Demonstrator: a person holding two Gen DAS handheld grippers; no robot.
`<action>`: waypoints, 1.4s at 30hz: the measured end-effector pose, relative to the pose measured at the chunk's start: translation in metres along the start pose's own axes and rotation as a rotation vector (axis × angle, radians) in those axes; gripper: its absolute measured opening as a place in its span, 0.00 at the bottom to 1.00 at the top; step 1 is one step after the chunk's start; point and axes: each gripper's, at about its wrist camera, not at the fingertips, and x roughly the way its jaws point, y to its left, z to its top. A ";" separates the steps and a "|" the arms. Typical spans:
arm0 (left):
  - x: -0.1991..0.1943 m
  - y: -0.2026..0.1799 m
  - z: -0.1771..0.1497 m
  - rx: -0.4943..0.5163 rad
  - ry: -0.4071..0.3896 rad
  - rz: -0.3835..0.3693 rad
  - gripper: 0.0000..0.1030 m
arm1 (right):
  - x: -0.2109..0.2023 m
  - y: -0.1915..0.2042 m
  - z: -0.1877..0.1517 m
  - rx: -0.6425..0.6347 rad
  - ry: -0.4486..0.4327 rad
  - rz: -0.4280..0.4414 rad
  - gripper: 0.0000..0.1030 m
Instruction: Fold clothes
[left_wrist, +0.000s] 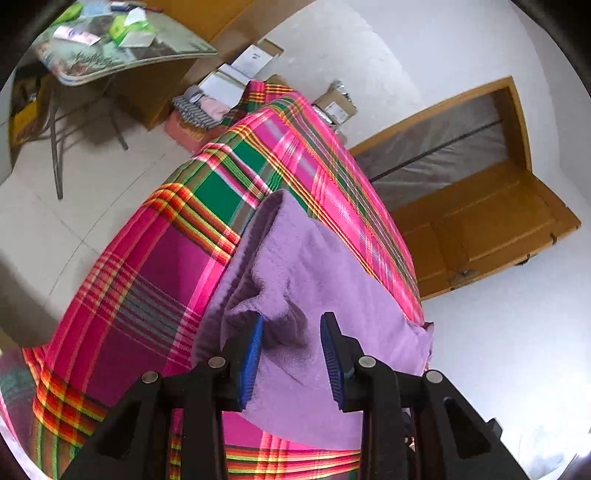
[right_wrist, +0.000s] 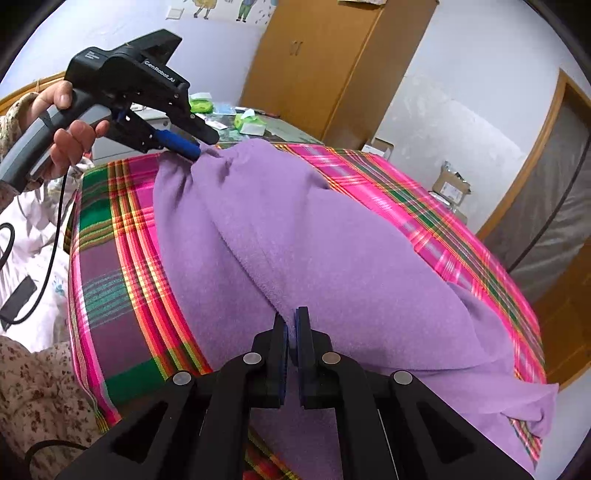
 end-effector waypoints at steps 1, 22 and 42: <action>-0.001 0.001 -0.001 -0.019 0.000 0.012 0.32 | 0.000 0.000 0.000 0.001 0.000 0.000 0.04; -0.037 -0.019 -0.008 -0.050 -0.140 0.104 0.09 | -0.024 0.002 0.010 -0.013 -0.091 -0.059 0.04; -0.032 0.003 -0.028 -0.029 -0.128 0.249 0.11 | -0.006 0.003 -0.007 0.064 0.027 0.146 0.05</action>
